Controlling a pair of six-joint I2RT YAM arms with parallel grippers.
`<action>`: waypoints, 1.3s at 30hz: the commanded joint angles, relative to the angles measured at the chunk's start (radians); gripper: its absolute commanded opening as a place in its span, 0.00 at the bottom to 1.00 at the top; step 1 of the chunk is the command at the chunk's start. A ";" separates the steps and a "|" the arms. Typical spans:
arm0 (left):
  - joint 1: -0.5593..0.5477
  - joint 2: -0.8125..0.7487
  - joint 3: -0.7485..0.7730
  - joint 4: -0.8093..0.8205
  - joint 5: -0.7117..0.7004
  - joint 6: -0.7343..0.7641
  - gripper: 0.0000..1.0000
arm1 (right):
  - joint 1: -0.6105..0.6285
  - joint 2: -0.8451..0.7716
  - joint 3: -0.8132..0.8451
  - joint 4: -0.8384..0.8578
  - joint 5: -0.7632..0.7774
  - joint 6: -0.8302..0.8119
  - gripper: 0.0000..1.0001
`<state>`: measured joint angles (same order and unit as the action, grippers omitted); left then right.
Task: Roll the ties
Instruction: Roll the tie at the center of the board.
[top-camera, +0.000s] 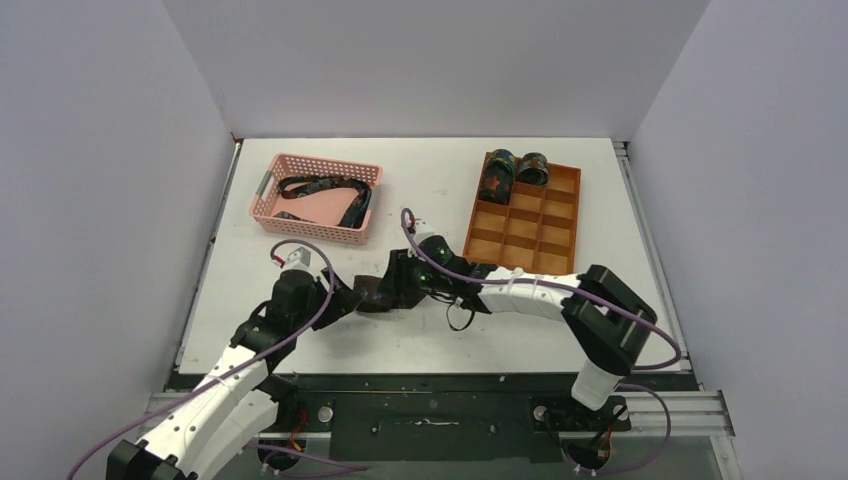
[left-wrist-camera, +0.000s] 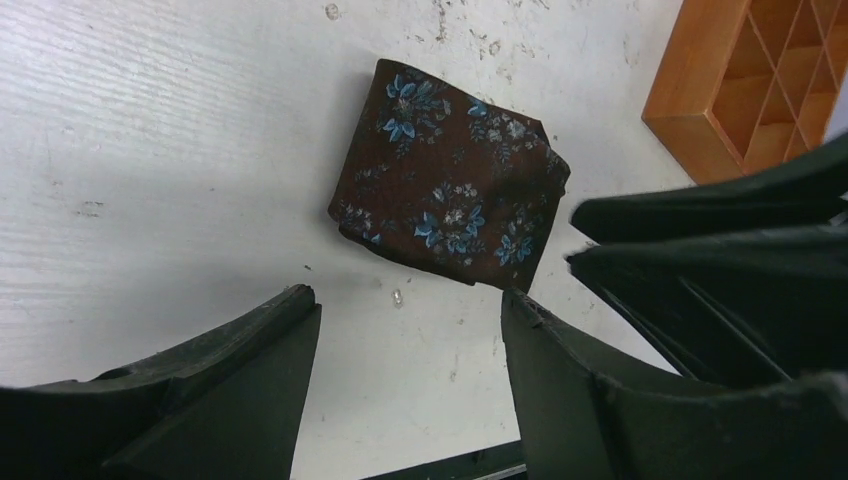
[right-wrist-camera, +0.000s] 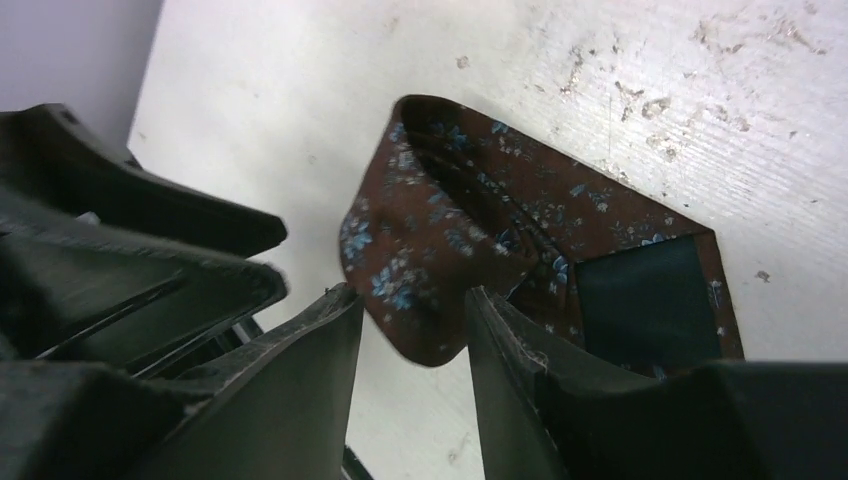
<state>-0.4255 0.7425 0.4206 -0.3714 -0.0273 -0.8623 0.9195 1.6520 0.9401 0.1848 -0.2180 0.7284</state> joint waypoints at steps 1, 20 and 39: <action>0.012 -0.082 -0.064 0.141 0.064 -0.050 0.63 | -0.008 0.097 0.076 0.044 -0.049 -0.014 0.42; 0.014 -0.050 -0.210 0.313 0.148 -0.069 0.44 | -0.072 0.108 0.080 -0.005 -0.002 -0.024 0.45; 0.014 -0.205 -0.293 0.236 0.162 -0.106 0.18 | -0.124 0.416 0.429 -0.209 0.149 -0.152 0.38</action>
<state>-0.4168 0.5766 0.1276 -0.1371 0.1261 -0.9527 0.8314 2.0277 1.4128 -0.0048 -0.1181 0.5865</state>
